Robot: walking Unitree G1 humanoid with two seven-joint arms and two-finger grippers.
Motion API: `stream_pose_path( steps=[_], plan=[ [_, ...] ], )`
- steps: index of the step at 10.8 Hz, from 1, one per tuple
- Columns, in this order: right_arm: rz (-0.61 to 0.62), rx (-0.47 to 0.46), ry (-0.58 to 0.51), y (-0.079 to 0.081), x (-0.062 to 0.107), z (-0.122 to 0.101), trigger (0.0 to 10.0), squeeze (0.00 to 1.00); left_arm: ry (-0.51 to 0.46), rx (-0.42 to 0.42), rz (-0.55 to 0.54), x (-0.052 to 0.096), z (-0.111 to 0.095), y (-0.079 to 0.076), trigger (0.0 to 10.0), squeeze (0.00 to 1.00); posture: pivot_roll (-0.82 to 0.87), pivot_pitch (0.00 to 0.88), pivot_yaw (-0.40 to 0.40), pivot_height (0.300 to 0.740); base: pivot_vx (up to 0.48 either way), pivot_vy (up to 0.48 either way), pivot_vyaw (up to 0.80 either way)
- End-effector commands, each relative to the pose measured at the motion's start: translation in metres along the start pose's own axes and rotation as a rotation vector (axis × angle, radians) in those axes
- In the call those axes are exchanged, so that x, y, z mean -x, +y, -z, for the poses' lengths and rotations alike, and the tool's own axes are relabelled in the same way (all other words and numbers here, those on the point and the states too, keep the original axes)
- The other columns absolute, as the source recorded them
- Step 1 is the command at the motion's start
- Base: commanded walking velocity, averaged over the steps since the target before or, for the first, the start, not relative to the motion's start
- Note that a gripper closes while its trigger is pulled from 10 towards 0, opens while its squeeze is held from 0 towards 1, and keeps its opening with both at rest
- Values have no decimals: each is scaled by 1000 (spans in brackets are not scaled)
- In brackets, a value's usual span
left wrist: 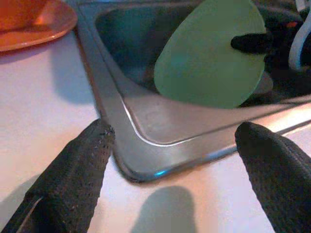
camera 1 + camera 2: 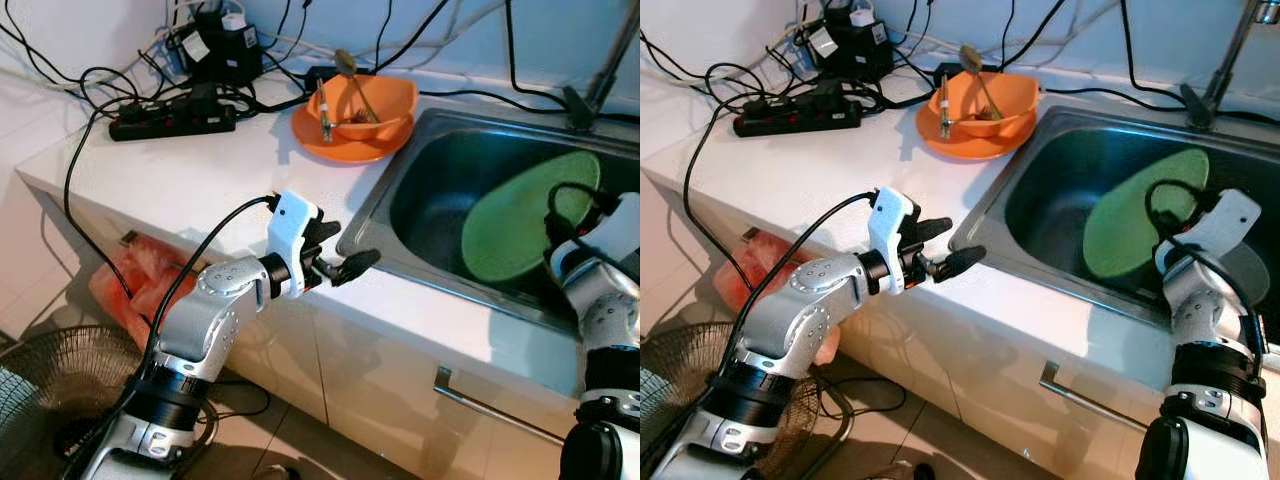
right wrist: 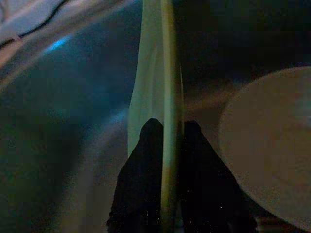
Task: Kitchen organization
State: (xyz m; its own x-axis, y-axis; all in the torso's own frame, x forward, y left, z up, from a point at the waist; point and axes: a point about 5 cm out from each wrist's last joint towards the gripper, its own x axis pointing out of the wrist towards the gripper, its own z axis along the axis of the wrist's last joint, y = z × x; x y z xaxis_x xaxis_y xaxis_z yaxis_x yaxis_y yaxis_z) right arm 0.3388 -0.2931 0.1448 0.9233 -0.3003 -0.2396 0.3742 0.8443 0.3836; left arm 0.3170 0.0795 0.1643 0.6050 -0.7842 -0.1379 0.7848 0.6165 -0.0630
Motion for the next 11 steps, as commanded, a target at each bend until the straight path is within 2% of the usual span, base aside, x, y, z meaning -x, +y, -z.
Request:
stream_pose_path(
  steps=[1,2,3,4,5,7,8,9,11],
  plan=[
    [-2,12,-33,4,-2,-7,0,0,8,-47,0,0,-4,4,10000,957,28,44,117,740,0,0,0],
    [6,32,-5,4,-3,0,2353,0,6,-47,-2,-2,-5,5,10000,949,28,44,117,740,0,0,0],
    [2,26,26,4,-3,8,8902,0,-4,-44,-2,-5,-7,5,10000,949,29,45,120,740,0,0,0],
    [12,27,47,3,-3,15,10000,0,-26,-45,3,-9,-10,3,10000,949,30,46,119,740,0,0,0],
    [20,-4,74,2,-3,22,10000,0,-56,-48,7,-14,-15,0,10000,949,30,47,119,740,0,0,0],
    [32,41,92,0,-3,29,10000,0,-80,-51,23,-20,-21,-3,10000,918,27,46,123,740,0,0,0],
    [41,53,98,-3,-3,31,10000,522,-81,-52,27,-21,-22,-4,10000,914,28,46,123,740,0,0,0],
    [51,57,105,-6,-3,34,10000,1000,-81,-56,32,-22,-21,-4,10000,867,27,46,124,740,0,0,0],
    [53,57,108,-6,-3,35,10000,1000,-77,-56,33,-22,-19,-4,10000,831,27,46,124,740,0,0,0]
  ],
)
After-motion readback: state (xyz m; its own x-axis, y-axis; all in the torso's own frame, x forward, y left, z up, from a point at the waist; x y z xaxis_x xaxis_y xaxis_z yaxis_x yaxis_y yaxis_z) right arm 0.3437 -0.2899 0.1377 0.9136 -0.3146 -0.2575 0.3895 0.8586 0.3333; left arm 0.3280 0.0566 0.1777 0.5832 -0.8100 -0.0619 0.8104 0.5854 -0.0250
